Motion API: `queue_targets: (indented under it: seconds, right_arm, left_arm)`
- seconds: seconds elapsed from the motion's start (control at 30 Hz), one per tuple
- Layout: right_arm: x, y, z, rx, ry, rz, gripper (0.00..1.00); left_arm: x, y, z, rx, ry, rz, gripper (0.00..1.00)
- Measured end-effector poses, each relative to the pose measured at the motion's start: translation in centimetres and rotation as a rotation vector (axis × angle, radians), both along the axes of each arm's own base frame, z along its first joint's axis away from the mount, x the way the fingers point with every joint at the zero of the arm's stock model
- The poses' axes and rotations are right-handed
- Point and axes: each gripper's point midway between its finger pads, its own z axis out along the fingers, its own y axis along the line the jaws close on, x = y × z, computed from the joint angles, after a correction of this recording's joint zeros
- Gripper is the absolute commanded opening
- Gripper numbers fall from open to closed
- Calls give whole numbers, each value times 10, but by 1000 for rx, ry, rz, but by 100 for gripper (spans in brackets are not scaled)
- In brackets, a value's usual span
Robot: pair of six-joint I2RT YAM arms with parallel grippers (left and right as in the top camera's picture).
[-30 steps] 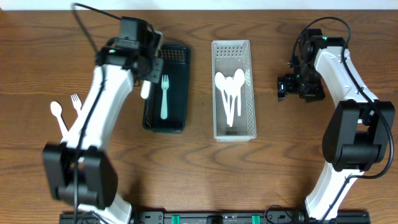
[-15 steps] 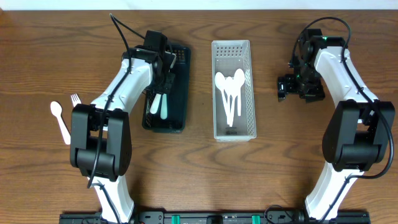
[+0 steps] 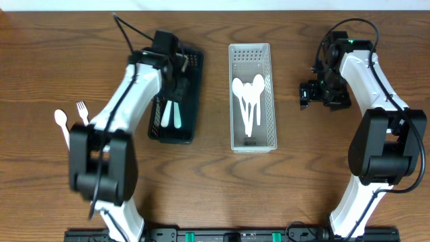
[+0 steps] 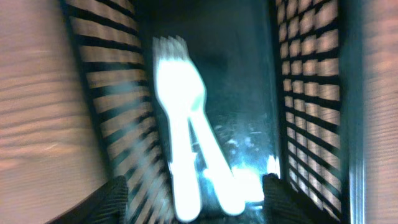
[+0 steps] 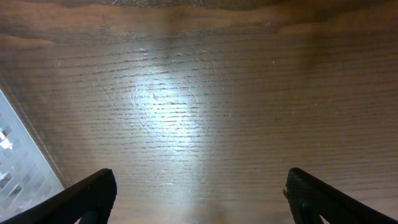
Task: Pack container
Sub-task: 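Carry the fork with the left gripper into the green basket and release, then return the left gripper to the last white fork and grasp it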
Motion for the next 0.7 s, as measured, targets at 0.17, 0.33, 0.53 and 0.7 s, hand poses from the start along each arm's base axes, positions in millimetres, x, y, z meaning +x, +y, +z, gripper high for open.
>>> queue_targets:
  seconds: [0.17, 0.33, 0.53, 0.7]
  right_arm:
    - [0, 0, 0, 0, 0, 0, 90]
    - [0, 0, 0, 0, 1, 0, 90]
    - [0, 0, 0, 0, 1, 0, 90]
    - [0, 0, 0, 0, 2, 0, 90]
  left_arm:
    - [-1, 48, 106, 54, -246, 114, 76]
    - [-22, 146, 139, 113, -288, 368, 76]
    - [-34, 227, 78, 71, -117, 580, 76]
    - [-45, 249, 14, 18, 64, 645, 76]
